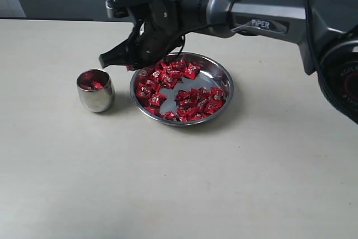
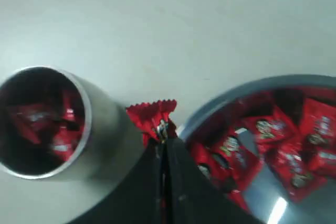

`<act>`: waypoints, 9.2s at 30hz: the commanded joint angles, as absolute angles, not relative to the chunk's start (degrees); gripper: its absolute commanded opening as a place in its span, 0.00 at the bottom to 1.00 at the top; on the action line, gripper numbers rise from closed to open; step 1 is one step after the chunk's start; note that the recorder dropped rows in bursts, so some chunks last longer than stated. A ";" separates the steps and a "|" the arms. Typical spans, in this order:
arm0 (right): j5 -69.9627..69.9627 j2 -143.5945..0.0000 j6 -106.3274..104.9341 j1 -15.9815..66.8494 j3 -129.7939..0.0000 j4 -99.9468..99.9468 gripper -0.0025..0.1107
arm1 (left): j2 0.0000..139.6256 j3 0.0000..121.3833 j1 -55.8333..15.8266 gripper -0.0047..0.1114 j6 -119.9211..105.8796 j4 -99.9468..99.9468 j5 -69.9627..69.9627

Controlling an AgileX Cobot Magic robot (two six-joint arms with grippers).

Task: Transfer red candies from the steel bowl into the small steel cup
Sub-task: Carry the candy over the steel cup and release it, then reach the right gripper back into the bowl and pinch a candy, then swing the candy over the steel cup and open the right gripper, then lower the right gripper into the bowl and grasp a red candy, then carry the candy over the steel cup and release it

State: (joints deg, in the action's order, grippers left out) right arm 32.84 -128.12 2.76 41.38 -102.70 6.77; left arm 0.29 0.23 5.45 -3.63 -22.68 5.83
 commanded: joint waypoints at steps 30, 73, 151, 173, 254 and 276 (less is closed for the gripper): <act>34.27 -127.53 9.79 44.13 -102.59 -6.48 0.35 | 0.00 0.00 5.53 0.04 -3.60 -23.27 5.57; 36.62 -137.36 10.53 36.05 -102.59 -7.07 0.02 | 0.00 0.00 5.53 0.04 -3.60 -23.27 5.57; 38.37 -128.90 -5.34 33.30 -102.49 8.14 0.34 | 0.00 0.00 5.53 0.04 -3.60 -23.27 5.57; 30.70 -133.55 -5.34 33.30 -102.49 -0.76 0.43 | 0.00 0.00 5.53 0.04 -3.60 -23.27 5.57; 28.08 -128.61 -19.43 45.75 -102.60 21.06 0.24 | 0.00 0.00 5.53 0.04 -3.60 -23.27 5.57; 31.31 -127.61 -14.32 37.11 -102.60 18.37 0.24 | 0.00 0.00 5.53 0.04 -3.60 -23.27 5.57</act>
State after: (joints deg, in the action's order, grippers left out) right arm 29.78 -128.32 -14.89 39.36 -102.51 19.07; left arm 0.29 0.23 5.45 -3.63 -22.68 5.83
